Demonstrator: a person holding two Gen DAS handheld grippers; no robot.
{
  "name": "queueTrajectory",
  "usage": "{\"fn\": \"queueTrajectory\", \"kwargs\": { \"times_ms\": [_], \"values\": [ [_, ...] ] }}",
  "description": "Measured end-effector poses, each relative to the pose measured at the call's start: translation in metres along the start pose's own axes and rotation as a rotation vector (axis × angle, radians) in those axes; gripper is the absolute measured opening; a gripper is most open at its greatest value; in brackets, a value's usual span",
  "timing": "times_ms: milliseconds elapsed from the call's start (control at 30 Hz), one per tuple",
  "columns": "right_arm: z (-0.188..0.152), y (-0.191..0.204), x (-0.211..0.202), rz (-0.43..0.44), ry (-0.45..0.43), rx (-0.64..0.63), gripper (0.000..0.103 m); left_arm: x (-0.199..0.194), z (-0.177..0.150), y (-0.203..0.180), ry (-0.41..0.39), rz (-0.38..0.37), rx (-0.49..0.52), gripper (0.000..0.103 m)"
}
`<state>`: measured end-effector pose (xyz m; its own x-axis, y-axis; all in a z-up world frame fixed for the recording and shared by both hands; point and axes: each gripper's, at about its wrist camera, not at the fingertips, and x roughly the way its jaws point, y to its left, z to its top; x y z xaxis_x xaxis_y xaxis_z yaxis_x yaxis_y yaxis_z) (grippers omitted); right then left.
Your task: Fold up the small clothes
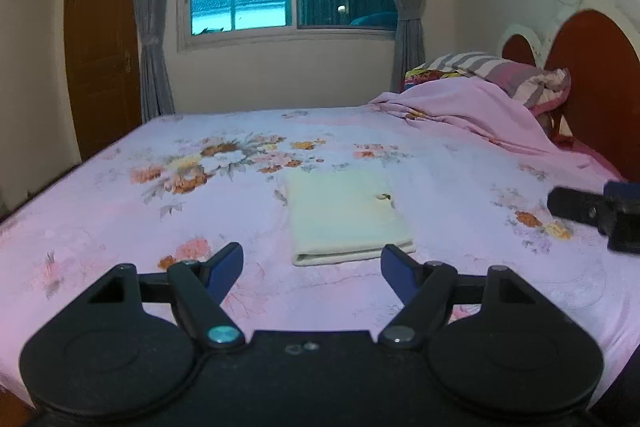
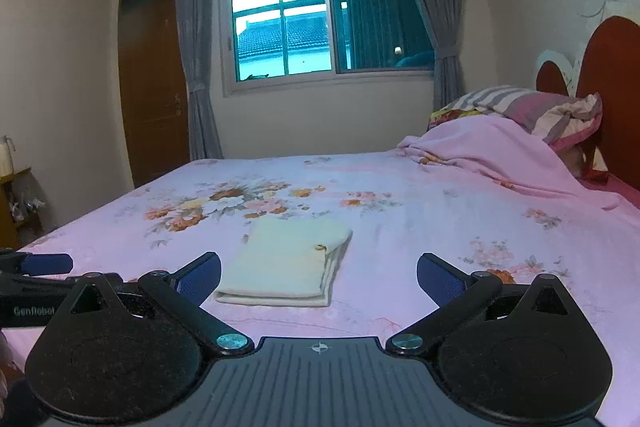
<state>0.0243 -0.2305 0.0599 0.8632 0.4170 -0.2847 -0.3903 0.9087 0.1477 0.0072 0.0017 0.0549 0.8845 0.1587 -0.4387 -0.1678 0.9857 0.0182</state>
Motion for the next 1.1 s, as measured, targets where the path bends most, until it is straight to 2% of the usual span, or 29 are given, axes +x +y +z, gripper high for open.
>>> {"fn": "queueTrajectory", "kwargs": {
  "times_ms": [67,167,367,533,733,933,1100],
  "values": [
    [-0.0002,-0.0008,-0.0029,-0.001,-0.003,0.004,0.103,0.0022,-0.0001,0.0016,0.012,-0.018,-0.018,0.076],
    [0.0003,-0.0033,-0.0020,-0.007,-0.001,0.009,0.103,0.0032,-0.0019,-0.0013,0.014,0.004,0.002,0.076],
    [0.0016,-0.0042,0.0001,-0.024,0.005,0.011,0.103,0.0062,-0.0054,0.0021,0.028,-0.016,-0.038,0.076],
    [0.0010,-0.0017,0.0001,-0.021,0.011,0.009,0.103,0.0068,-0.0062,0.0011,0.024,-0.010,-0.033,0.076],
    [0.0021,-0.0017,-0.0001,-0.022,0.017,0.006,0.103,0.0065,-0.0065,0.0021,0.022,-0.045,-0.052,0.076],
    [0.0035,-0.0020,-0.0017,-0.024,0.013,0.001,0.103,0.0065,-0.0061,-0.0007,0.020,-0.048,-0.039,0.076],
    [0.0036,-0.0031,-0.0038,-0.025,0.008,0.005,0.103,0.0049,-0.0060,-0.0054,0.002,-0.020,-0.011,0.076]
  ]
}}
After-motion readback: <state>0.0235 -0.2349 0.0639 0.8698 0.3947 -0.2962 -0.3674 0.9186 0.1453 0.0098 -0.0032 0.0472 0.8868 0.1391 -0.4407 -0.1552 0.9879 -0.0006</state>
